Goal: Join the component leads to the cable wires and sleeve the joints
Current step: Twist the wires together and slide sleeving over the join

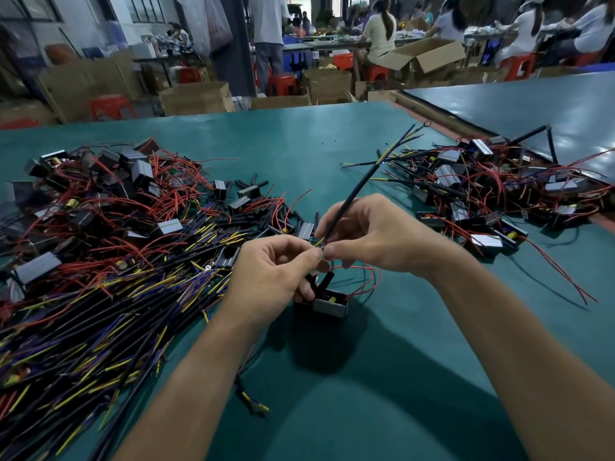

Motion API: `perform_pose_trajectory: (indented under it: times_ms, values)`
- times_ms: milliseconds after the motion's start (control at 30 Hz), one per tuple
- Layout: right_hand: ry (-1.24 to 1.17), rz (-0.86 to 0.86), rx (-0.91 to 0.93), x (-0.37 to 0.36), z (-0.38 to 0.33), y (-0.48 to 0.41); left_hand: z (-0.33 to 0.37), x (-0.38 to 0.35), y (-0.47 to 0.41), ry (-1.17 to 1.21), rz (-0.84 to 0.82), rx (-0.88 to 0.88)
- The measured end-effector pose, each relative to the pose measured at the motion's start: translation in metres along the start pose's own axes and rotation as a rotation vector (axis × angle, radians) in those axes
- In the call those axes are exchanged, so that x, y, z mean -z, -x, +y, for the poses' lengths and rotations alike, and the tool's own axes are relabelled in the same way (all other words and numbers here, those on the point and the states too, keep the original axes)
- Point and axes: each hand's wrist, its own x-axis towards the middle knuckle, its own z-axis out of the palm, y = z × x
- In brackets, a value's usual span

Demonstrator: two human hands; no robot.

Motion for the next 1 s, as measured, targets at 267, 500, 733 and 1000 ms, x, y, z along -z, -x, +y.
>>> perform_pose_trajectory:
  times_ms: [267, 500, 733, 1000]
  values:
    - [0.065, -0.023, 0.033, -0.001, -0.006, 0.003, 0.002, 0.003, 0.000, 0.064, 0.006, -0.007]
    - [0.032, -0.028, -0.021, 0.000, -0.008, 0.005, 0.007, -0.001, 0.001, 0.025, -0.047, 0.035]
    - [0.050, -0.034, -0.033, 0.001, -0.008, 0.006, 0.003, -0.005, 0.004, -0.015, -0.071, -0.041]
    - [0.094, -0.032, -0.025, 0.001, -0.009, 0.006, 0.004, -0.013, 0.008, 0.099, -0.097, -0.031]
